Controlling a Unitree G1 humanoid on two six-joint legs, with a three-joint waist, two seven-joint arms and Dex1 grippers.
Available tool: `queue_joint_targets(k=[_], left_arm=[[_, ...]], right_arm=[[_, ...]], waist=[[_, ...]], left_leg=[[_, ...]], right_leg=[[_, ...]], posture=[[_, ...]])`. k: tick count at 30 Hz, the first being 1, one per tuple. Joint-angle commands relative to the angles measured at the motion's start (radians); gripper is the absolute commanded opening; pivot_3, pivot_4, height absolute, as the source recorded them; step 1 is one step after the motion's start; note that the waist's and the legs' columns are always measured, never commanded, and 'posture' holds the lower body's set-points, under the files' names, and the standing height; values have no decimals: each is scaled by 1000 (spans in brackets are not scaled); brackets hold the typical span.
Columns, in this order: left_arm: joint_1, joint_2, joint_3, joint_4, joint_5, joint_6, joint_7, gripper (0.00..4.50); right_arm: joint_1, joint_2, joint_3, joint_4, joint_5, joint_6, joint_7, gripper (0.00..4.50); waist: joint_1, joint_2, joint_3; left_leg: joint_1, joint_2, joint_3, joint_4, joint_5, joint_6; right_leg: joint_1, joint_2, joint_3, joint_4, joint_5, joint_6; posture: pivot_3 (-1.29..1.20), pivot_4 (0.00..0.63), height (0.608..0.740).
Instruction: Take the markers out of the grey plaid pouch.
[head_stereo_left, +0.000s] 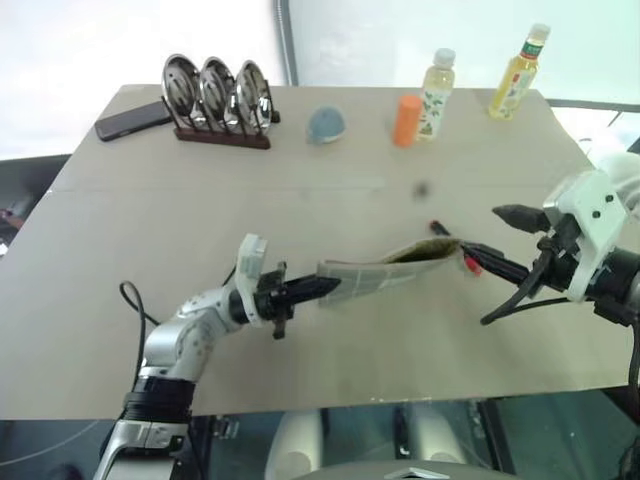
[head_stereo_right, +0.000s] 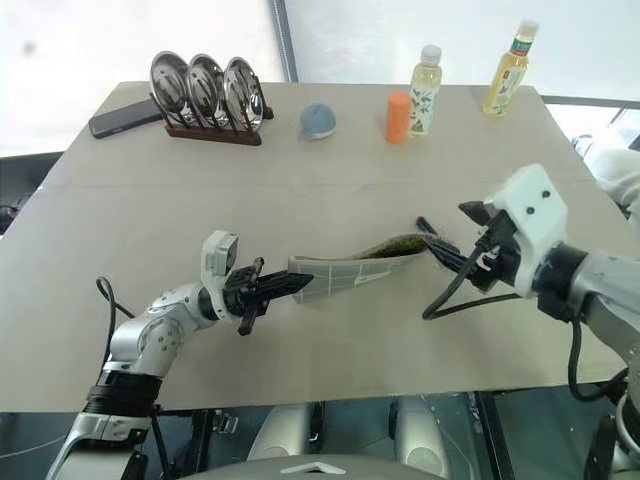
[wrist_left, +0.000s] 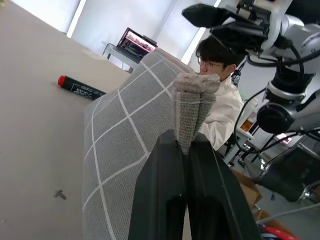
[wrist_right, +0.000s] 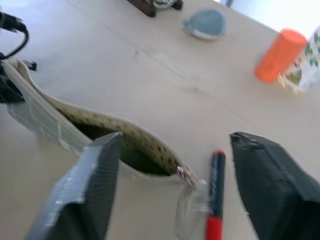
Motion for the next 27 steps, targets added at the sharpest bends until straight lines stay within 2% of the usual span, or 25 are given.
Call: queue_joint_targets(k=[1, 5, 8, 11, 12, 17, 22, 23, 25, 27], left_arm=[[20, -10, 17, 7, 17, -56, -38, 0], [22, -20, 25, -13, 13, -57, -25, 0], [30, -25, 29, -43, 4, -49, -3, 0], [42, -31, 31, -77, -7, -34, 17, 0], [46, -33, 32, -87, -9, -31, 23, 0], [66, -39, 30, -138, -19, -24, 34, 0], [70, -47, 14, -209, -51, 22, 43, 0], [64, -52, 17, -215, -64, 39, 53, 0], [39, -63, 37, -233, -150, 125, 82, 0], [10, -61, 71, -253, -302, 265, 128, 0]], right_arm=[[-41, 34, 157, 39, -3, -18, -51, 2436], [-34, 9, 246, 59, -20, -47, -53, 2436], [-31, 11, 280, 74, -17, -66, -51, 1529], [-21, 4, 315, 89, -25, -88, -47, 168], [-19, 2, 327, 97, -31, -95, -47, 33], [-21, 6, 380, 142, -48, -128, -48, 33], [-70, 27, 569, 274, -148, -213, -24, 33], [-77, 3, 621, 278, -169, -237, 10, 33], [-71, -136, 732, 221, -206, -275, 135, 33], [-53, -263, 759, 160, -214, -312, 233, 33]], waist=[[-1, 0, 0], [4, 0, 0], [3, 0, 0], [3, 0, 0], [3, 0, 0], [3, 0, 0], [1, 0, 0], [1, 0, 0], [6, 1, 1], [9, 0, 1]], left_leg=[[0, 0, 0, 0, 0, 0], [-2, 0, 0, -1, 0, 0], [-2, 0, 0, -1, 0, 0], [-1, 0, 0, -1, 0, 0], [-1, 0, 0, -1, 0, 0], [-1, 0, 0, -1, 0, 0], [-1, 0, 1, -1, 0, 0], [-1, 0, 1, -1, 0, 0], [-1, 0, 0, -1, 0, 0], [-3, 0, -1, -1, 0, 0]], right_leg=[[0, 0, 0, 0, 0, 0], [-2, 0, 0, 0, 0, 0], [-2, 0, 0, 0, 0, 0], [-2, 0, 0, 0, 0, 0], [-2, 0, 0, 0, 0, 0], [-2, 0, 0, 1, 0, 0], [-2, 0, 0, 1, 0, 0], [-2, 0, 0, 1, 0, 0], [-2, 0, 0, 1, 0, 0], [-2, 0, -1, 0, 0, 0]], posture=[[0, 150, 740], [0, 150, 740], [0, 150, 740], [0, 150, 740], [0, 150, 740], [0, 150, 740], [0, 150, 740], [0, 150, 740], [0, 150, 740], [0, 150, 740]])
